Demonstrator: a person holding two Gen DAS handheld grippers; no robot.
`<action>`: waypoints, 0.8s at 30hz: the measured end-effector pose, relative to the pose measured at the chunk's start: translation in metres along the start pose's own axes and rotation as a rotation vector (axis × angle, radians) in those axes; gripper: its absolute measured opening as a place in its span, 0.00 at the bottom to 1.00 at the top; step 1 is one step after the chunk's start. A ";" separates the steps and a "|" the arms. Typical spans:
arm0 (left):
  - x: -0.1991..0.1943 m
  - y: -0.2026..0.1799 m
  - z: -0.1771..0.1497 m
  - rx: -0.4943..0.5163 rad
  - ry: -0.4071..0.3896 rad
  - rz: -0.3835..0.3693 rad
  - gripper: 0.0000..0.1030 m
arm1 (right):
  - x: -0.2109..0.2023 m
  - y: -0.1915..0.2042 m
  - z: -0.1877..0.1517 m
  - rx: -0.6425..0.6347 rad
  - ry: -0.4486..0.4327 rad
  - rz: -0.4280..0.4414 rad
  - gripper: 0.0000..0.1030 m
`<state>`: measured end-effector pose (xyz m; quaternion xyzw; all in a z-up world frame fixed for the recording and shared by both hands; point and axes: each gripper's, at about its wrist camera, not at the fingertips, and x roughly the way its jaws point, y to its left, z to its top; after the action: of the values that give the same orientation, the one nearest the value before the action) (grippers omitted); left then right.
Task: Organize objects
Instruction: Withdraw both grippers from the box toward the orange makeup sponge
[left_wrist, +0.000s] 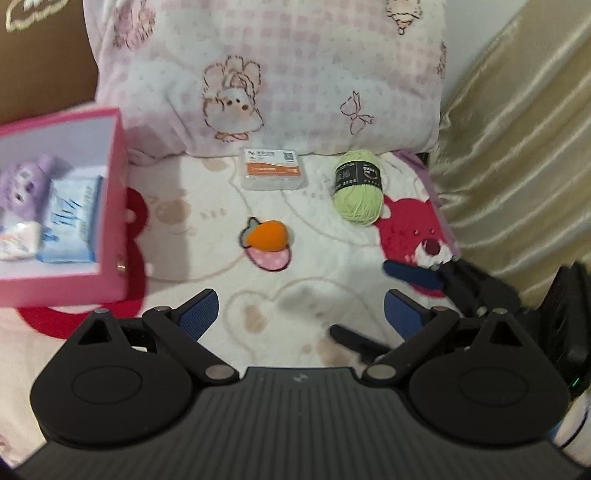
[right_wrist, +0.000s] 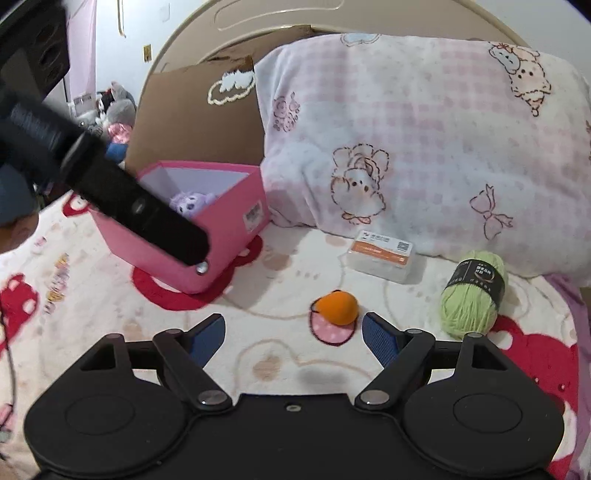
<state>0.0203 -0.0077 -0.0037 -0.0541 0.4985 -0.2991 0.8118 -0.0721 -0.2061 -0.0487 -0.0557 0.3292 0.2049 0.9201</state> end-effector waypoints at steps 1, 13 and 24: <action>0.007 0.001 0.001 -0.008 -0.001 0.002 0.94 | 0.004 0.000 -0.001 -0.008 0.006 -0.008 0.82; 0.072 0.025 0.000 -0.052 -0.036 0.054 0.93 | 0.054 0.006 -0.006 -0.112 -0.055 -0.096 0.82; 0.100 0.030 0.007 -0.038 -0.064 0.055 0.92 | 0.097 -0.009 -0.017 0.055 -0.046 -0.168 0.82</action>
<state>0.0713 -0.0383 -0.0897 -0.0654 0.4792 -0.2653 0.8341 -0.0108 -0.1857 -0.1234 -0.0531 0.3076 0.1191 0.9425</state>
